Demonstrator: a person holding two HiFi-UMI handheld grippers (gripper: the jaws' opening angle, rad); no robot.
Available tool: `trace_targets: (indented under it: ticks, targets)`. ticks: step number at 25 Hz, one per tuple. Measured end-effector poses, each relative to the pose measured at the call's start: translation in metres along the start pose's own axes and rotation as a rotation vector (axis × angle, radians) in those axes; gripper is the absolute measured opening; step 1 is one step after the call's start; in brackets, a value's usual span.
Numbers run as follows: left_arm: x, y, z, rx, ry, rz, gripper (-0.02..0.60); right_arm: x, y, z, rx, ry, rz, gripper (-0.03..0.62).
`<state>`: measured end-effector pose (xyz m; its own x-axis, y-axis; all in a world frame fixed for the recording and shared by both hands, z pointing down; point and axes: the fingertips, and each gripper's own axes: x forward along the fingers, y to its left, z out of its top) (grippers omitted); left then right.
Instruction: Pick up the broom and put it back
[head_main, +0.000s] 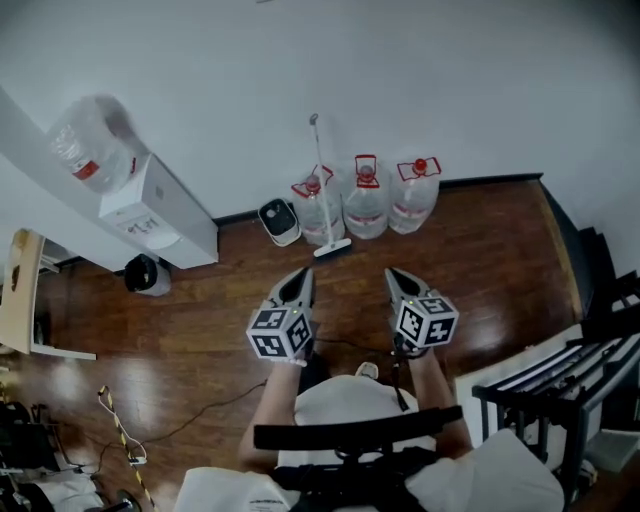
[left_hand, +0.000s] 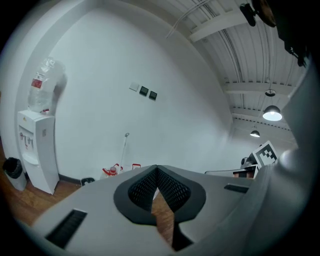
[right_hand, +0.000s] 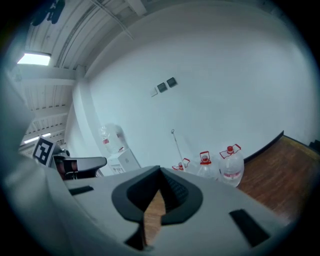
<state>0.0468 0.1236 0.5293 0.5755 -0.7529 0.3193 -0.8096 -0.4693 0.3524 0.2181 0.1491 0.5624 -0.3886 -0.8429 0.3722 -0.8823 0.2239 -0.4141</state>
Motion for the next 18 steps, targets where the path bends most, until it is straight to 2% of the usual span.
trace_targets:
  ticks: [5, 10, 18]
  targets:
    - [0.021, 0.024, 0.002, -0.020, 0.000, 0.014, -0.012, 0.029, -0.009, -0.002, 0.015, 0.011, 0.002, 0.011]
    - [0.068, 0.074, 0.016, -0.036, 0.012, 0.001, -0.013, 0.088, -0.017, 0.007, 0.008, 0.028, -0.041, 0.011]
    - [0.165, 0.176, 0.092, -0.046, 0.042, -0.070, -0.012, 0.239, -0.008, 0.082, -0.031, 0.014, -0.102, 0.031]
